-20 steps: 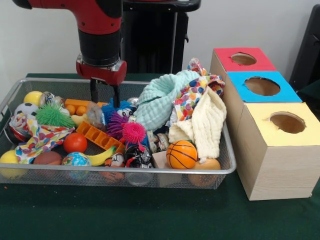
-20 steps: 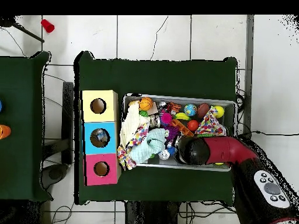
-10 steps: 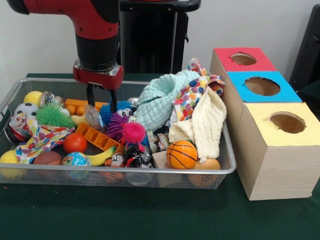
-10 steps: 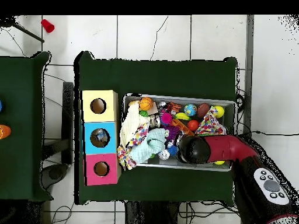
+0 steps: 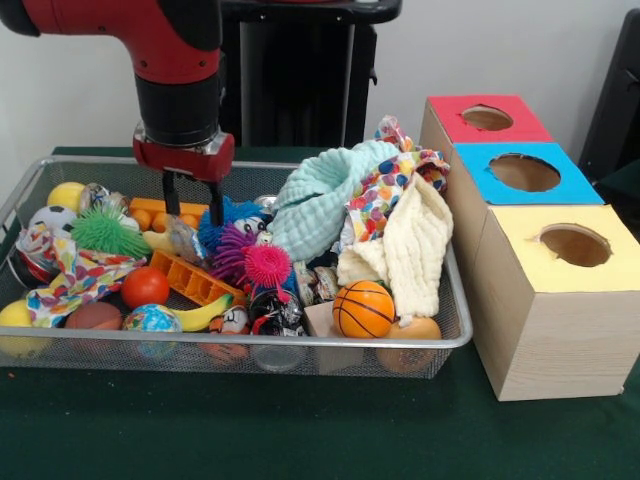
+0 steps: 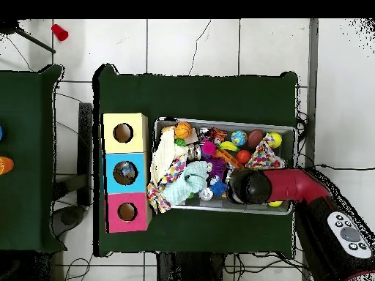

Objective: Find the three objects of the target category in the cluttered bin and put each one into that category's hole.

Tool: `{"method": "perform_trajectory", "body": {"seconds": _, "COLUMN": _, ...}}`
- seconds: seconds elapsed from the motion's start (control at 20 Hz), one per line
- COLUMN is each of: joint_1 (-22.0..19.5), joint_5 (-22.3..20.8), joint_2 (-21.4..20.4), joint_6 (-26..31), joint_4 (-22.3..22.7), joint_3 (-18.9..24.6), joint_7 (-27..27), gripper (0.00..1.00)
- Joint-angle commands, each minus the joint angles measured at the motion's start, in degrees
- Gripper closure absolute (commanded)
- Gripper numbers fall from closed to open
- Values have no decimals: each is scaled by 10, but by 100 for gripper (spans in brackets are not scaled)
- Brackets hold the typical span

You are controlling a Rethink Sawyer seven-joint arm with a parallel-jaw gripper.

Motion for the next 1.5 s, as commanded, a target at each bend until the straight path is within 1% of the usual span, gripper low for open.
{"method": "perform_trajectory", "body": {"seconds": 0.05, "joint_1": -21, "joint_5": -1, "joint_2": 7, "joint_6": 94, "joint_4": -17, "joint_3": 67, "joint_7": -216, "gripper": 0}}
{"method": "perform_trajectory", "body": {"seconds": 0.5, "joint_1": -31, "joint_5": -8, "joint_2": 9, "joint_6": 107, "joint_4": -19, "joint_3": 86, "joint_7": -214, "gripper": 0}}
{"method": "perform_trajectory", "body": {"seconds": 0.85, "joint_1": -29, "joint_5": -31, "joint_2": 19, "joint_6": 86, "joint_4": -32, "joint_3": 81, "joint_7": -204, "gripper": 0}}
{"method": "perform_trajectory", "body": {"seconds": 1.25, "joint_1": -41, "joint_5": -41, "joint_2": 40, "joint_6": 103, "joint_4": -62, "joint_3": 77, "joint_7": -236, "gripper": 0}}
{"method": "perform_trajectory", "body": {"seconds": 1.5, "joint_1": -47, "joint_5": -49, "joint_2": 44, "joint_6": 109, "joint_4": -79, "joint_3": 75, "joint_7": -255, "gripper": 0}}
